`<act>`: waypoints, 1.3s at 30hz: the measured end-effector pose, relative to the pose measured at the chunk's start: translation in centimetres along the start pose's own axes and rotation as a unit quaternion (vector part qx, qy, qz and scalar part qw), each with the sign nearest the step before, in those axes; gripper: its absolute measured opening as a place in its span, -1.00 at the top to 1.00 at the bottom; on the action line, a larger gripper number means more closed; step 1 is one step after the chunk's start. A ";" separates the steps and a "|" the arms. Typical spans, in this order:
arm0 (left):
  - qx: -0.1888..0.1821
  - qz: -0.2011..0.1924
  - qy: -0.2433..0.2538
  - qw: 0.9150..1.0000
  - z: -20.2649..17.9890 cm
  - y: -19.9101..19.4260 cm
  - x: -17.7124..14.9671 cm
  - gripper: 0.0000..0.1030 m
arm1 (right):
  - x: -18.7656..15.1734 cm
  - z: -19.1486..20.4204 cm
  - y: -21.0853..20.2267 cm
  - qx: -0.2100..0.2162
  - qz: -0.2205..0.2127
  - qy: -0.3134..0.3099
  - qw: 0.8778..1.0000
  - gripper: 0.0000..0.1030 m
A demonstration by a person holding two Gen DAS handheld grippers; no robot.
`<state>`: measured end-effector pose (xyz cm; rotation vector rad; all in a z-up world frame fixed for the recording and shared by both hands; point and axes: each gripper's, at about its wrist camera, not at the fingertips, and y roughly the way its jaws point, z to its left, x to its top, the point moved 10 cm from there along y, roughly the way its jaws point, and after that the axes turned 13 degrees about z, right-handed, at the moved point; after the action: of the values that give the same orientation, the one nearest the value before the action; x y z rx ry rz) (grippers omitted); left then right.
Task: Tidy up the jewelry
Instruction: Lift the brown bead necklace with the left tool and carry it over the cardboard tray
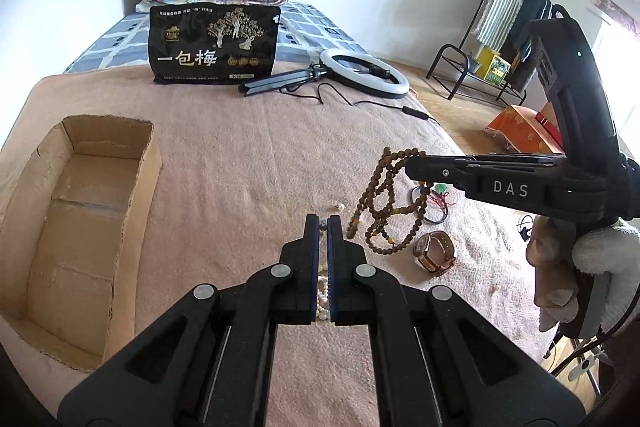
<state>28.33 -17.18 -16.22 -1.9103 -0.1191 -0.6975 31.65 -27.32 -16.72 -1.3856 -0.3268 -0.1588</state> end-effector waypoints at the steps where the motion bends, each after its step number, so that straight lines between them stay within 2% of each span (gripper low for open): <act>1: 0.000 -0.004 0.001 1.000 -0.1 -0.5 0.1 0.98 | -0.1 0.2 -0.4 -0.001 -0.003 -0.002 1.000 0.92; 23: 0.016 -0.089 0.009 0.996 0.1 -11.4 1.5 0.98 | 0.4 6.3 -8.4 -0.006 -0.066 -0.053 0.996 0.92; 39: 0.047 -0.134 -0.015 0.990 5.2 -18.0 1.9 0.98 | 2.6 13.9 -11.5 0.018 -0.096 -0.104 0.990 0.92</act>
<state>25.12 -5.13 -2.14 -1.8317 -0.4264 -0.8277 28.77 -15.60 -3.11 -1.3358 -0.6349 -0.1662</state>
